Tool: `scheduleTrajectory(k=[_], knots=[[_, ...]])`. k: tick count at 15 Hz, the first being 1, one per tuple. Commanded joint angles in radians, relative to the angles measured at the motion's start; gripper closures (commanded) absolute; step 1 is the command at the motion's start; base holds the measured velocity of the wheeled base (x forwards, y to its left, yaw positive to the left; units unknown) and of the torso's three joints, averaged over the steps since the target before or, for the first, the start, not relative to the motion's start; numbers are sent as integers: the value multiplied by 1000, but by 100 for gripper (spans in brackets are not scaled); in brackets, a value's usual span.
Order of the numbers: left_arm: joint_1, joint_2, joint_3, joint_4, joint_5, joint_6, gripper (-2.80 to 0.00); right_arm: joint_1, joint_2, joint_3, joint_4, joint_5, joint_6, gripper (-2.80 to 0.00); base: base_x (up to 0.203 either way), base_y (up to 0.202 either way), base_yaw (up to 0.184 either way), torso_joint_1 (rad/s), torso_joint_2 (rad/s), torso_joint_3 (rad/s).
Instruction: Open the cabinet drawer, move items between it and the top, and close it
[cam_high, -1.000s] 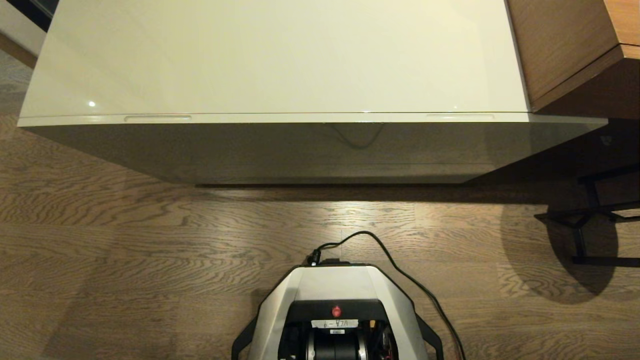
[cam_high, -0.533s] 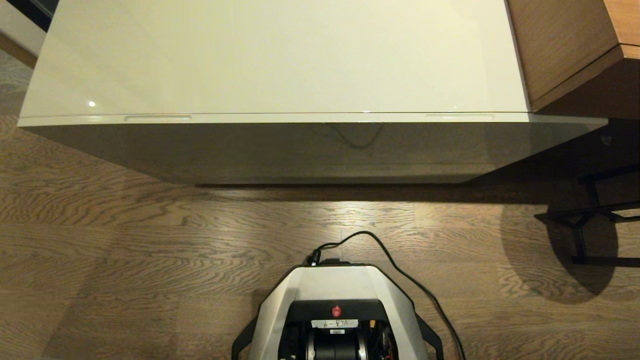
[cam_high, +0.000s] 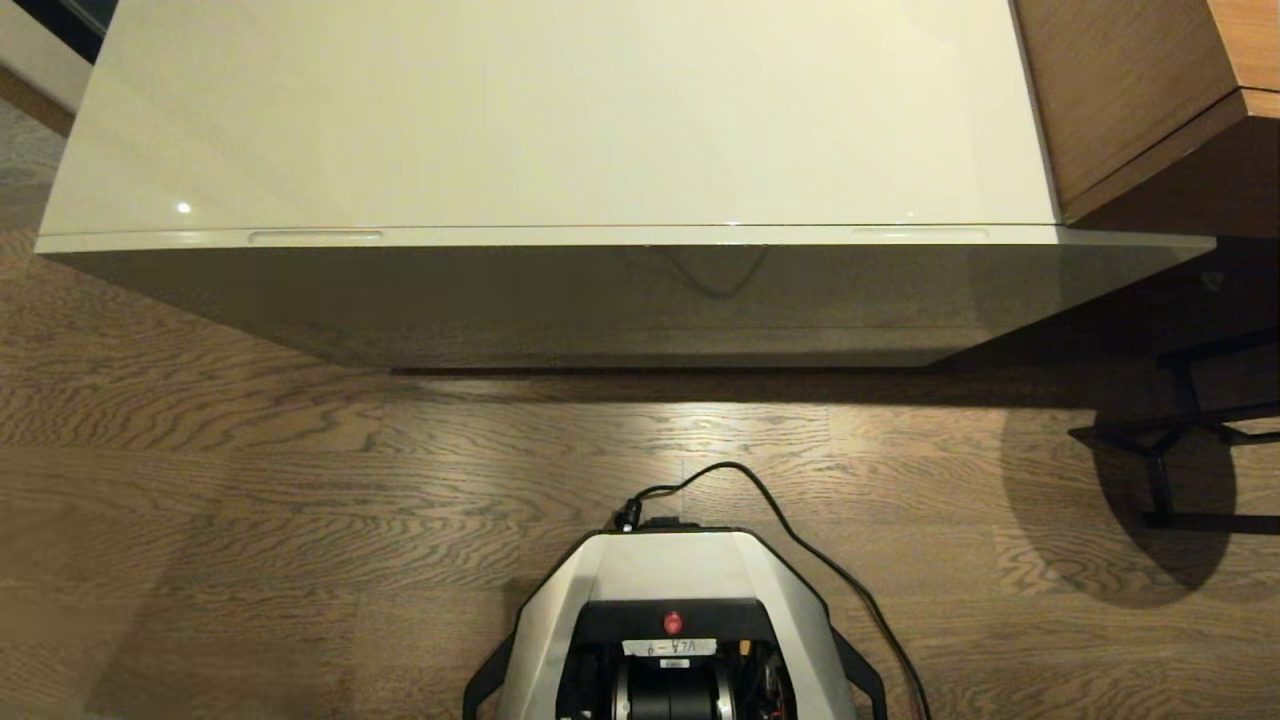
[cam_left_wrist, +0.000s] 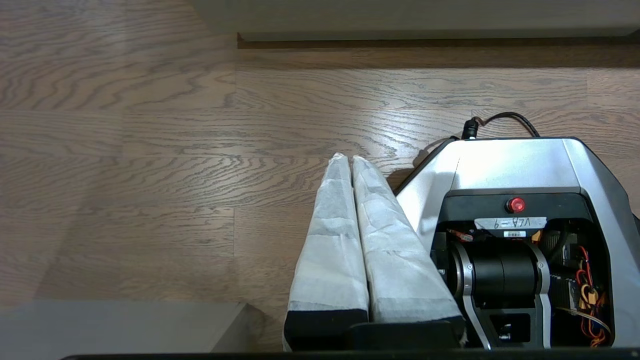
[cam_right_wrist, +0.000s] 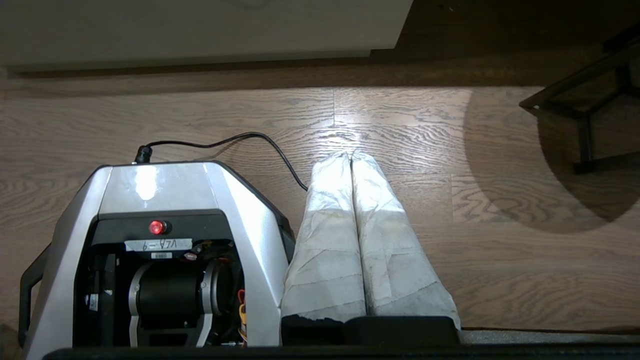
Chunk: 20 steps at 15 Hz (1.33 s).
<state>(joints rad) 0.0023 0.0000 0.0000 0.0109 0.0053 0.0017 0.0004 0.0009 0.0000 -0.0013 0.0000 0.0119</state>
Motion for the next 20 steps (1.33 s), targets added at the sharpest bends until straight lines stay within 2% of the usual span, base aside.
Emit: scheduleTrajectory(k=[1, 20], knots=[[2, 2, 0, 0, 1, 0, 0, 1, 1, 2, 0, 0, 0, 0, 0, 0, 0, 0, 0, 0], [1, 2, 0, 0, 1, 0, 0, 1, 1, 2, 0, 0, 0, 0, 0, 0, 0, 0, 0, 0]])
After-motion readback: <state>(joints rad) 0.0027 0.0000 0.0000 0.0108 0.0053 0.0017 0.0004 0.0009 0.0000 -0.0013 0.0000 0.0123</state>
